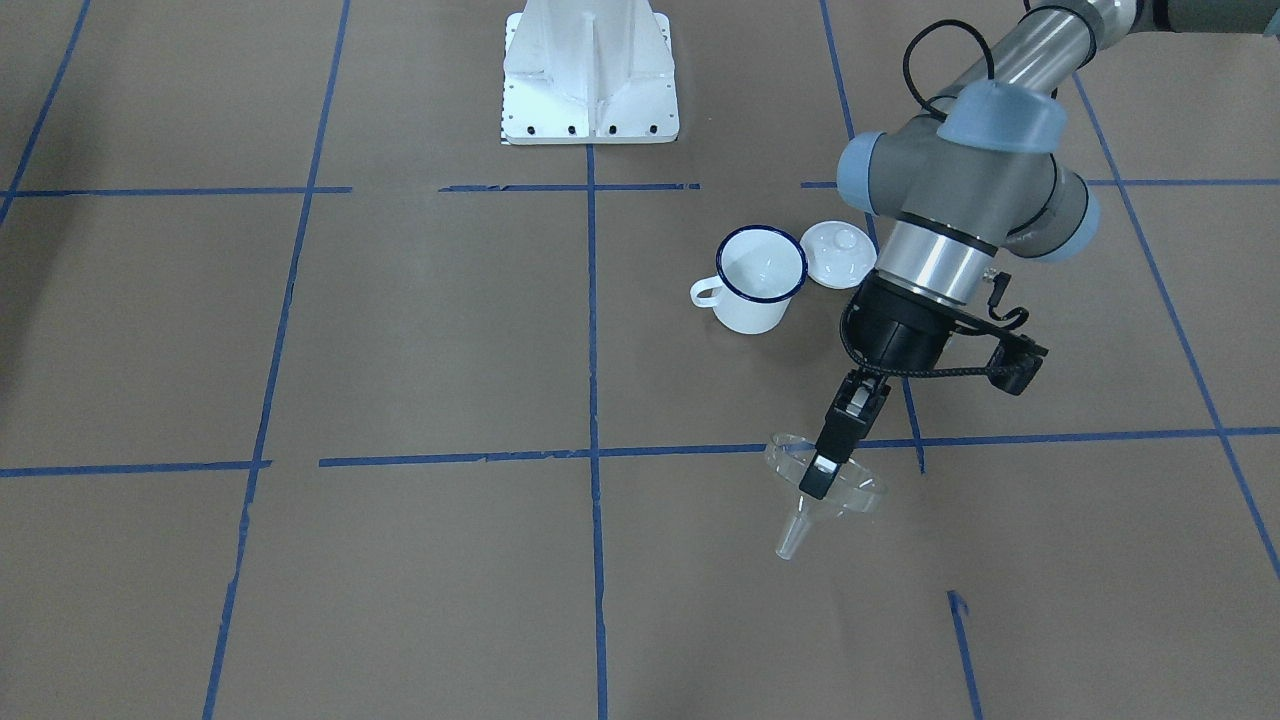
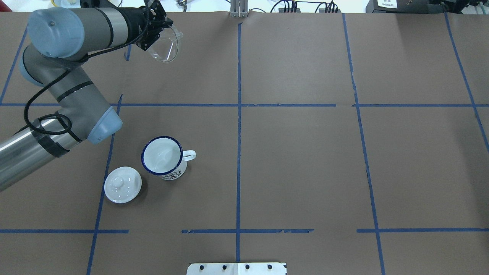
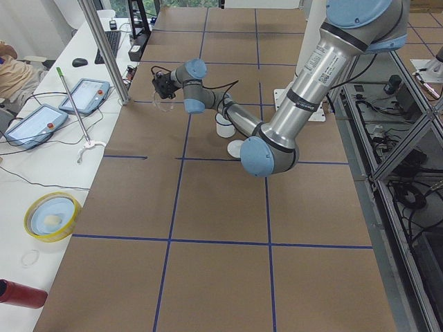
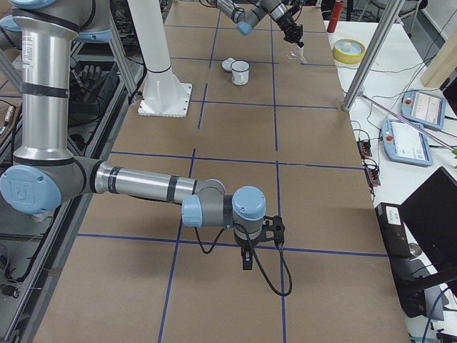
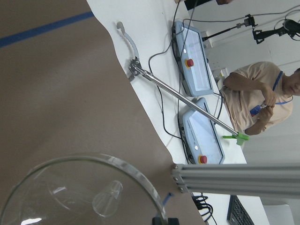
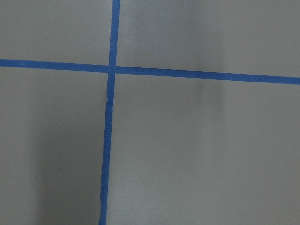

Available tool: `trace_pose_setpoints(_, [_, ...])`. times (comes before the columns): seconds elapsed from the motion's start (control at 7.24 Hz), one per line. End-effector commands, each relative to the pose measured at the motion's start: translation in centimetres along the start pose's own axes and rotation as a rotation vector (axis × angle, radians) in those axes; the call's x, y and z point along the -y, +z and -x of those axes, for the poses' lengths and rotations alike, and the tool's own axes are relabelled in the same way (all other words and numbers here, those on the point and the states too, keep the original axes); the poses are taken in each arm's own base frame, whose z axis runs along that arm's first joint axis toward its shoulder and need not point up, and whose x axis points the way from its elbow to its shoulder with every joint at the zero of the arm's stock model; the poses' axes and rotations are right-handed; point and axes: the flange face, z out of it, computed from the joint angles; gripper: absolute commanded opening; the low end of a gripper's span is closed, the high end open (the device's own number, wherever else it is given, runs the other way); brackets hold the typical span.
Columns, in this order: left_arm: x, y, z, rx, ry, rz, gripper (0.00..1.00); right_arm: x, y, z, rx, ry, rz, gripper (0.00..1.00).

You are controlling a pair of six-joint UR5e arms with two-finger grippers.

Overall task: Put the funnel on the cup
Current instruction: 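Lift the glass funnel and turn it upright with the left gripper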

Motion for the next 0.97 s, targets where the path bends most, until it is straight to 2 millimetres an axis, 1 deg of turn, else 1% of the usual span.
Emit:
trace_pose_setpoints(0.0, [-4.3, -7.9, -4.3, 0.145, 0.100, 0.035, 0.00, 0.0, 0.0, 0.0, 0.000, 0.000, 0.000, 1.00])
trace_pose_setpoints(0.14, [-6.2, -12.0, -5.8, 0.210, 0.116, 0.048, 0.00, 0.0, 0.0, 0.0, 0.000, 0.000, 0.000, 1.00])
trace_pose_setpoints(0.28, [-8.4, -13.4, -6.0, 0.299, 0.143, 0.076, 0.00, 0.0, 0.0, 0.0, 0.000, 0.000, 0.000, 1.00])
trace_pose_setpoints(0.41, [-11.0, -13.1, -5.1, 0.422, 0.245, 0.098, 0.00, 0.0, 0.0, 0.0, 0.000, 0.000, 0.000, 1.00])
trace_pose_setpoints(0.55, [-12.5, -12.4, -3.7, 0.514, 0.338, 0.128, 0.00, 0.0, 0.0, 0.0, 0.000, 0.000, 0.000, 1.00])
trace_pose_setpoints(0.69, [-13.3, -12.1, -2.6, 0.605, 0.438, 0.191, 0.00, 0.0, 0.0, 0.0, 0.000, 0.000, 0.000, 1.00])
trace_pose_setpoints(0.83, [-13.3, -11.8, -2.1, 0.691, 0.525, 0.235, 0.00, 0.0, 0.0, 0.0, 0.000, 0.000, 0.000, 1.00])
